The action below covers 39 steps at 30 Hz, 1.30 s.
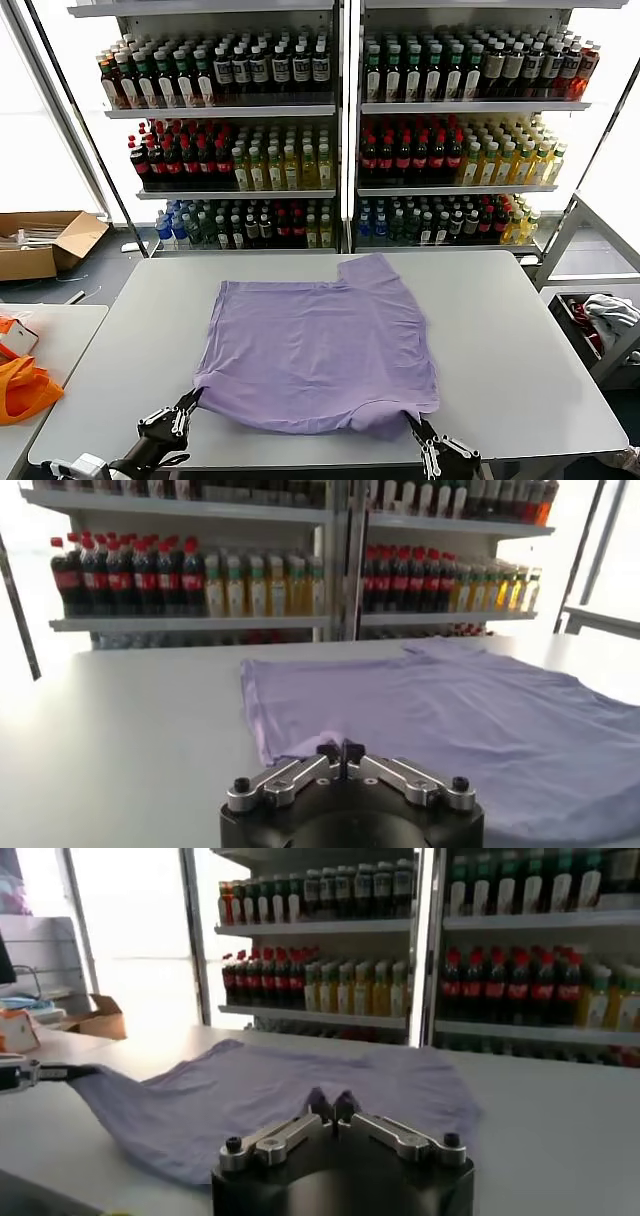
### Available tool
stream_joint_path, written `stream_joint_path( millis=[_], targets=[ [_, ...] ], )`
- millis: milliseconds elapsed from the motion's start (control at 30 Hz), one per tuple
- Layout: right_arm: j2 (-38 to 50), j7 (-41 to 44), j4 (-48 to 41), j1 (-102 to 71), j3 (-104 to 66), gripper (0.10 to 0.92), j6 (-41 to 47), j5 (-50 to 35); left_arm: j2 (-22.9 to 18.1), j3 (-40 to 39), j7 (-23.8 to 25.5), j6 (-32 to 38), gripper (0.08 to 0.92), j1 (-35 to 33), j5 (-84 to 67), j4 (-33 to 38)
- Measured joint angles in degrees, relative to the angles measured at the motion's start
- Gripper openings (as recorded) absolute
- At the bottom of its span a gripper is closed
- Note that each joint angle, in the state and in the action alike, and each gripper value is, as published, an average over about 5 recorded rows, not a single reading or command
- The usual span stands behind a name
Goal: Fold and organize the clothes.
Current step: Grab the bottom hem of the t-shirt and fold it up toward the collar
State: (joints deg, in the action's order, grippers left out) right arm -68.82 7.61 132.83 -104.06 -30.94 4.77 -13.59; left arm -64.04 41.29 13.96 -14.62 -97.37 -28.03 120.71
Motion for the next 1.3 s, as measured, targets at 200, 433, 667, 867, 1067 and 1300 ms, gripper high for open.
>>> stream_joint_path(
  millis=[200, 433, 667, 867, 1067, 1300],
  targets=[
    [0.25, -1.57, -4.86, 7.60, 1.68, 0.107, 0.66, -0.81, 2.96, -2.48, 0.07, -1.58, 0.097, 6.03, -2.36, -3.43],
    [0.23, -3.02, -12.13, 17.27, 4.36, 0.107, 1.58, -1.22, 4.83, -5.42, 0.55, -2.65, 0.097, 13.06, -4.62, -8.35],
    [0.17, -3.99, -20.60, 26.13, 7.71, 0.107, 2.21, -1.71, 6.15, -7.78, 1.43, -3.17, 0.097, 19.97, -5.75, -14.65],
    [0.07, -3.89, -26.95, 31.85, 10.88, 0.110, 3.42, -1.96, 6.42, -9.26, 1.51, -3.63, 0.114, 24.13, -5.89, -20.06],
    [0.32, -3.80, -29.47, 34.39, 12.61, 0.241, 4.91, -2.36, 5.67, -9.41, 1.22, -3.61, 0.265, 25.91, -5.70, -23.10],
    [1.39, -4.50, -27.77, 33.56, 12.06, 0.440, 6.04, -2.82, 4.42, -7.95, 0.39, -3.32, 0.465, 26.02, -6.16, -23.30]
  ],
)
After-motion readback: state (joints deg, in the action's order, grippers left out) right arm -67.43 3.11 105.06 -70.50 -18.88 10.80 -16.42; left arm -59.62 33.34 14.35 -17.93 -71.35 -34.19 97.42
